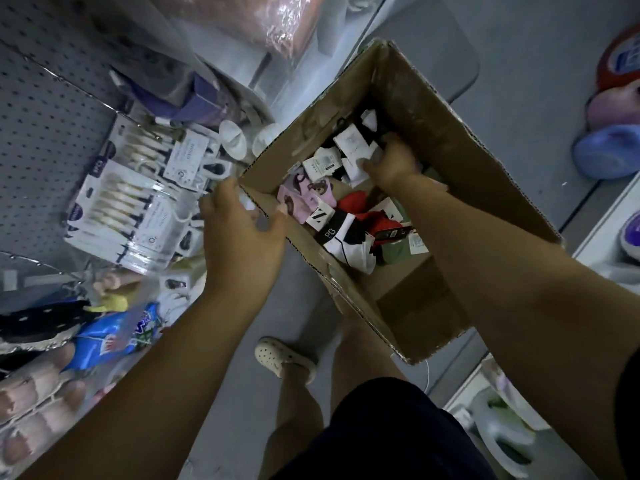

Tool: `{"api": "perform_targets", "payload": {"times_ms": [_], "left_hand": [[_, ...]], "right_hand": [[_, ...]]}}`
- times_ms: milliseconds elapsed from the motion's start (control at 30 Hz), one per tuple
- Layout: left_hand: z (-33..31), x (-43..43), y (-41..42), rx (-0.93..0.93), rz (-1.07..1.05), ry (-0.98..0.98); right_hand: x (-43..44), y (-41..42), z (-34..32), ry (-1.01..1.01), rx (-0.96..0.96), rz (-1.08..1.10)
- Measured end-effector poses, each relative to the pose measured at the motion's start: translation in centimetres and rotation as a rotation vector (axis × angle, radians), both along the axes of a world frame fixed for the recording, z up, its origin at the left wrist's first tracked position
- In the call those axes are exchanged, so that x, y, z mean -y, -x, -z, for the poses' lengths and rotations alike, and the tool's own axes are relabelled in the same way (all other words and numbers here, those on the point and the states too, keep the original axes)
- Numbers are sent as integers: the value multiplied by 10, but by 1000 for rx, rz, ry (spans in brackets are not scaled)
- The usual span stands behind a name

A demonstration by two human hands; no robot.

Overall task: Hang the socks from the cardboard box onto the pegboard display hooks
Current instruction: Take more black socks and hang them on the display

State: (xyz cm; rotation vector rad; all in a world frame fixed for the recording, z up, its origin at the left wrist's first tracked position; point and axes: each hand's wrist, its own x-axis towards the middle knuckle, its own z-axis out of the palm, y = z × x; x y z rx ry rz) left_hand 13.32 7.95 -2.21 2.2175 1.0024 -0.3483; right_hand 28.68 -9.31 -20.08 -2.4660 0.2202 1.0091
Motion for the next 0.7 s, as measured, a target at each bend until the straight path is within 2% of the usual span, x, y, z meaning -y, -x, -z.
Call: {"api": "perform_targets", "payload": {"times_ms": [67, 167, 233, 300, 500, 700], "left_hand": [[7, -1, 3, -20, -124, 76], [20, -4, 7, -10, -357, 347], [26, -5, 11, 11, -425, 416], [28, -5, 14, 8, -432, 457], [31, -9, 13, 7, -388, 483], [33, -9, 14, 17, -331, 461]], "right_hand": [[1, 9, 0, -2, 5, -12], [7, 23, 10, -37, 15, -20], [10, 30, 14, -102, 60, -60], [10, 32, 15, -142, 124, -159], [-4, 14, 18, -86, 245, -545], [-11, -12, 30, -65, 127, -681]]}}
